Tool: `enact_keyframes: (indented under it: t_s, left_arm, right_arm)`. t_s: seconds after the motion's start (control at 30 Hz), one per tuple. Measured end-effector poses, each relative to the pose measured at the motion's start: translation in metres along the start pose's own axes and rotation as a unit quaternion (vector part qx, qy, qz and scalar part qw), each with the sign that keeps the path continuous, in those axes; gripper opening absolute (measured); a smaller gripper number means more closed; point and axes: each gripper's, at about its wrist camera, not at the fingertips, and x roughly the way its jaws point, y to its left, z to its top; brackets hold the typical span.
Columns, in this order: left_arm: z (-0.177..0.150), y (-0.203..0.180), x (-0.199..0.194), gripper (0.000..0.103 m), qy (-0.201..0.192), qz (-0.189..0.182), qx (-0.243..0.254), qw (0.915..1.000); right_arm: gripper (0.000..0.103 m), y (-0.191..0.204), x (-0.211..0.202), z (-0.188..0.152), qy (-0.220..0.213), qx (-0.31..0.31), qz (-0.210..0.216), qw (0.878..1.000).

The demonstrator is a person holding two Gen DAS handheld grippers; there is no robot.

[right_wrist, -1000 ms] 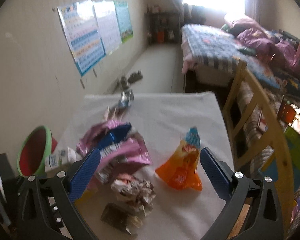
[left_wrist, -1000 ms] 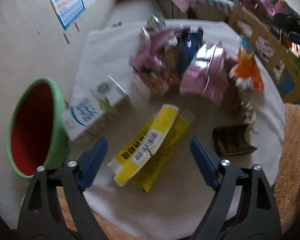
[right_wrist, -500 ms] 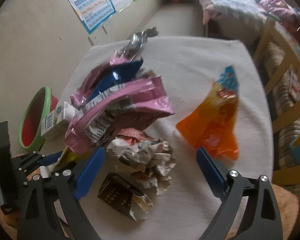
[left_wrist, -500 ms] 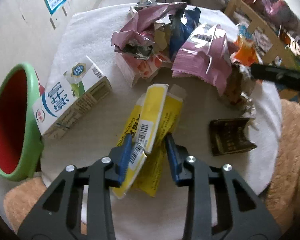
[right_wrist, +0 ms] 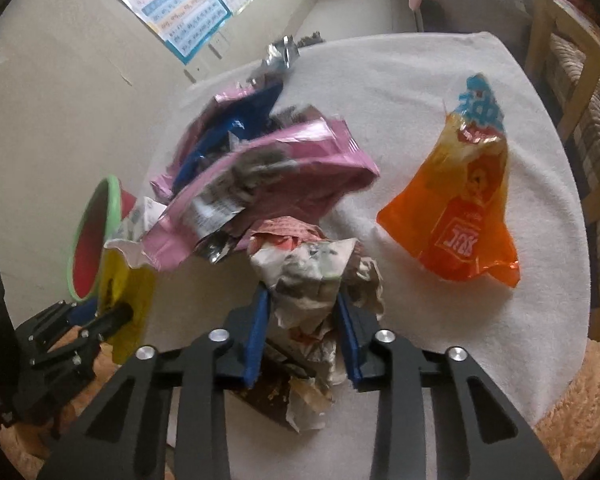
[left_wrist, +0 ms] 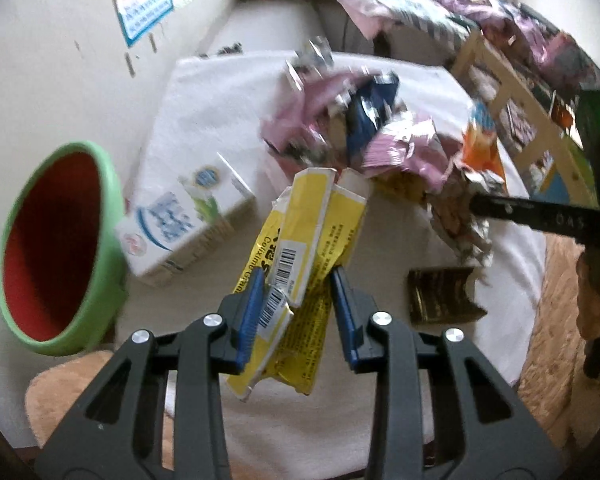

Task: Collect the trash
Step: 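Grasp the yellow box with the left tool while the right tool grasps crumpled paper, then drop the yellow box and crumpled paper into the green-rimmed red bucket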

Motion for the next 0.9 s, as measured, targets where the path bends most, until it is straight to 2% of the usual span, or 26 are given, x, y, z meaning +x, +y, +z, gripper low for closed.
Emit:
enact_keyframes:
  t_s: [0.17, 0.33, 0.5, 0.6, 0.73, 0.9]
  left_arm:
    - [0.008, 0.019, -0.029, 0.033, -0.044, 0.004, -0.036, 0.9984]
    - [0.018, 0.051, -0.058, 0.033, -0.097, 0.022, -0.083, 0.9916]
    - [0.022, 0.093, -0.077, 0.033, -0.129, 0.052, -0.13, 0.9817]
    - [0.022, 0.124, -0.082, 0.033, -0.139, 0.074, -0.154, 0.9755]
    - [0.017, 0.174, -0.082, 0.033, -0.141, 0.096, -0.198, 0.9653]
    - [0.011, 0.235, -0.058, 0.033, -0.106, 0.123, -0.247, 0.9552]
  right_arm:
    - [0.026, 0.015, -0.041, 0.005, -0.049, -0.017, 0.0, 0.999]
    - [0.026, 0.046, -0.08, 0.013, -0.112, -0.055, -0.011, 0.992]
    - [0.026, 0.108, -0.099, 0.032, -0.154, -0.119, 0.029, 0.981]
    - [0.026, 0.146, -0.086, 0.043, -0.142, -0.154, 0.069, 0.975]
    - [0.026, 0.198, -0.039, 0.055, -0.108, -0.188, 0.115, 0.969]
    - [0.027, 0.257, 0.031, 0.07, -0.049, -0.194, 0.143, 0.969]
